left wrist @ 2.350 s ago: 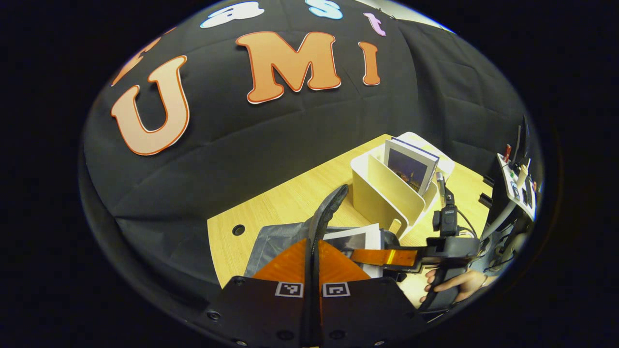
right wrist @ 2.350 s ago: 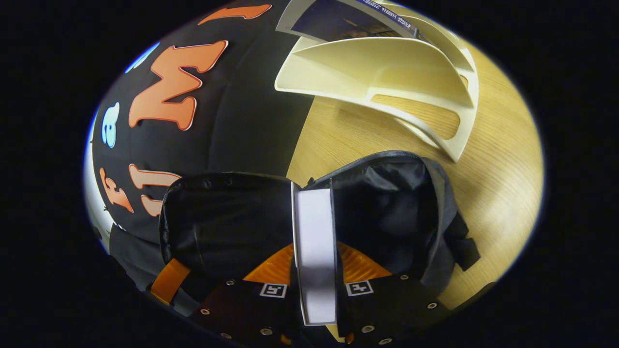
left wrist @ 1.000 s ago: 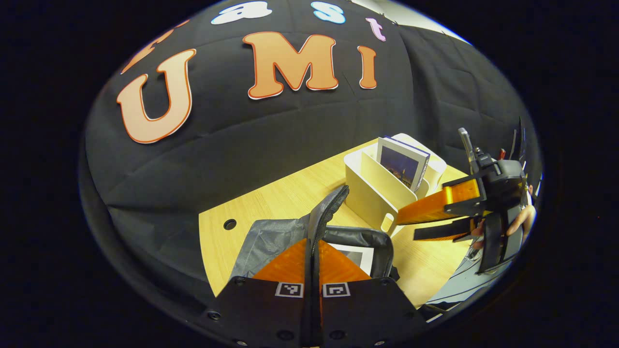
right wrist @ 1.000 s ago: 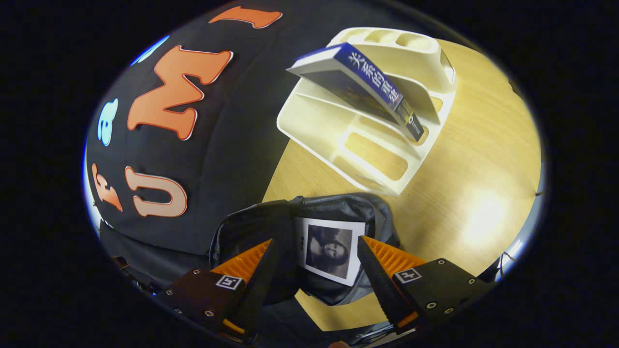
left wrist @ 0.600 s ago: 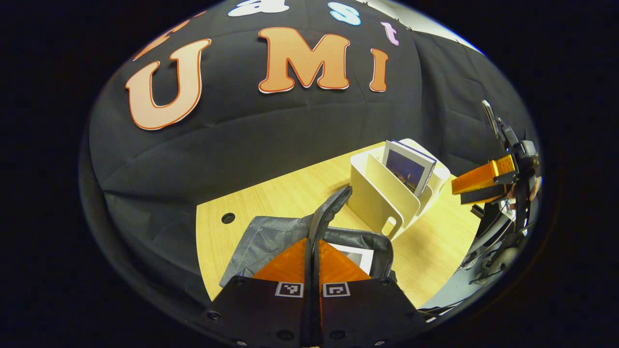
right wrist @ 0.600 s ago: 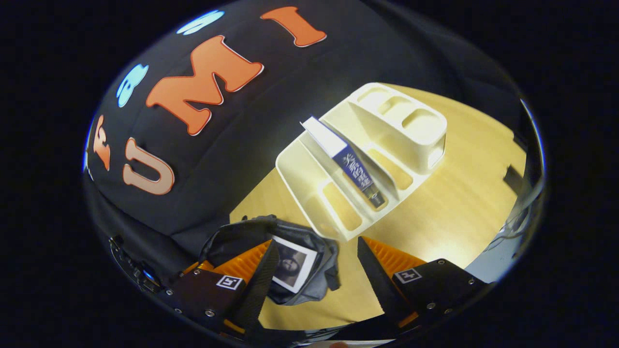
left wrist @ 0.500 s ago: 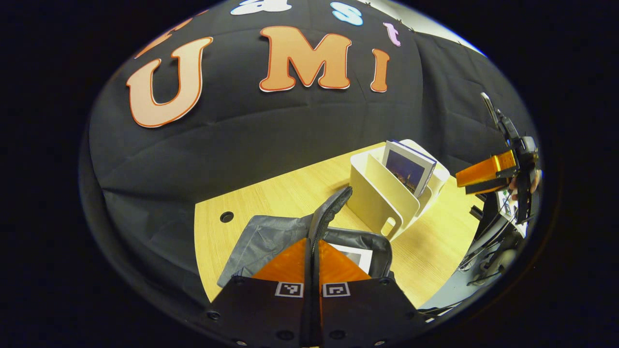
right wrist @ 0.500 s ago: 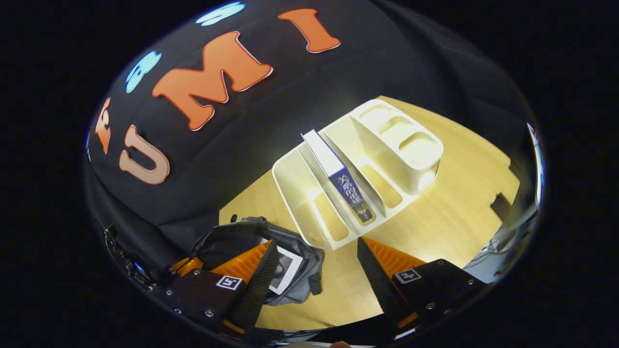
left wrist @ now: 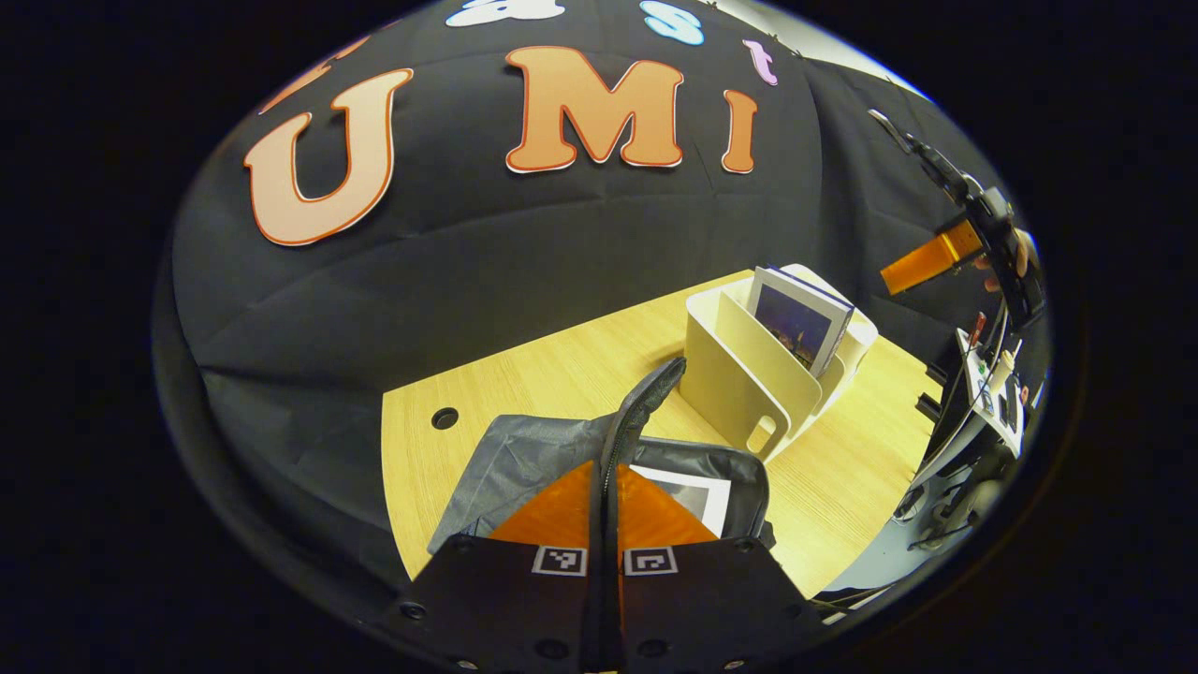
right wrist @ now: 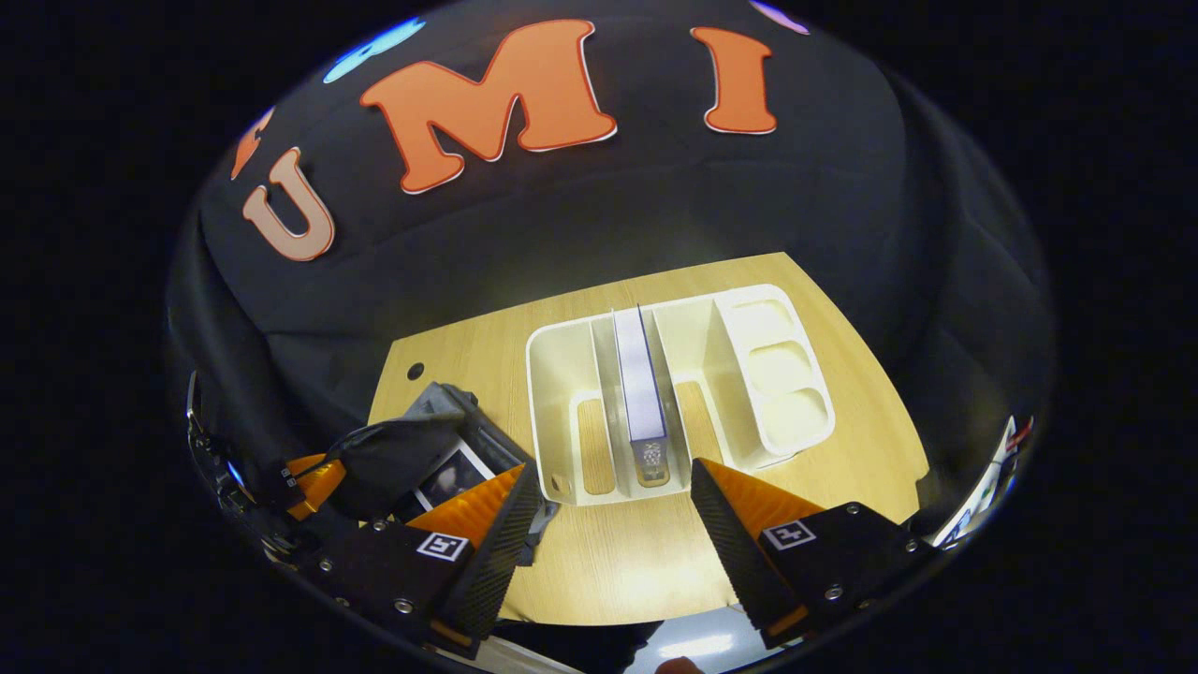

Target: Open the schoolbag, grab two books from the bookshelf and put them into the schoolbag.

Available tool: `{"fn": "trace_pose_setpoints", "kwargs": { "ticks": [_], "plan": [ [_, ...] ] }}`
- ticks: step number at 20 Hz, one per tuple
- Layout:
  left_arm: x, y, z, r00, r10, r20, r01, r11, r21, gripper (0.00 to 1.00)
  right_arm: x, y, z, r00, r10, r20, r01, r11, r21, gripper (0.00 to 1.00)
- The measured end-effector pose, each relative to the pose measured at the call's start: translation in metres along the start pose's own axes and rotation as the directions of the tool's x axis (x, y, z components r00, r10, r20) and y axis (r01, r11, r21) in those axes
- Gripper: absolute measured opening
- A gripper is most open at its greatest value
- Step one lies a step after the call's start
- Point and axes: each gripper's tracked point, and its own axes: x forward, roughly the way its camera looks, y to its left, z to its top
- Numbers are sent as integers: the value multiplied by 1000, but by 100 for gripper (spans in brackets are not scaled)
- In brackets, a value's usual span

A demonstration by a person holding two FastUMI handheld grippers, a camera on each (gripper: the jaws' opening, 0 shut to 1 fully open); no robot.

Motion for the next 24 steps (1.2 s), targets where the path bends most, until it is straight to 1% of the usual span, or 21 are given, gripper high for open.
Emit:
{"fn": "trace_pose_setpoints", "kwargs": {
  "ticks": [4, 7, 10, 14, 17, 18, 19, 20, 21, 22, 23, 24],
  "plan": [
    [0, 3, -3, 1000, 12, -7, -12, 1000, -18, 1, 26, 1, 31, 998, -20, -56, 17, 998, -62, 99],
    [1, 8, -5, 999, 29, -19, -29, 999, -21, 0, 55, -9, 47, 993, -69, -99, 57, 991, -122, 98],
    [1, 10, -7, 999, 43, -29, -44, 999, -16, 1, 90, -13, 56, 985, -80, -154, 63, 991, -115, 99],
    [4, 13, -7, 997, 59, -46, -60, 998, -23, 0, 129, -19, 48, 956, -96, -278, 64, 990, -124, 99],
    [6, 13, -12, 996, 67, -55, -69, 997, -38, 0, 144, -18, 37, 933, -91, -348, 47, 990, -135, 99],
    [6, 13, -13, 996, 70, -60, -73, 996, -41, 0, 150, -26, 35, 926, -95, -366, 44, 989, -143, 99],
    [6, 13, -14, 995, 74, -63, -77, 996, -45, 0, 151, -19, 30, 920, -95, -381, 42, 989, -144, 99],
    [6, 14, -15, 995, 76, -65, -80, 996, -49, 5, 156, -18, 28, 917, -92, -389, 39, 989, -143, 93],
    [7, 14, -17, 995, 79, -68, -82, 995, -56, 1, 158, -17, 26, 913, -91, -397, 38, 990, -139, 87],
    [7, 14, -17, 994, 81, -70, -85, 994, -61, 0, 161, -19, 23, 909, -96, -406, 44, 990, -137, 70],
    [6, 15, -18, 994, 83, -74, -88, 994, -63, 0, 163, -21, 21, 904, -99, -415, 46, 990, -135, 62],
    [6, 14, -18, 994, 85, -75, -90, 994, -64, 0, 164, -23, 21, 902, -96, -421, 46, 991, -126, 43]
  ]
}}
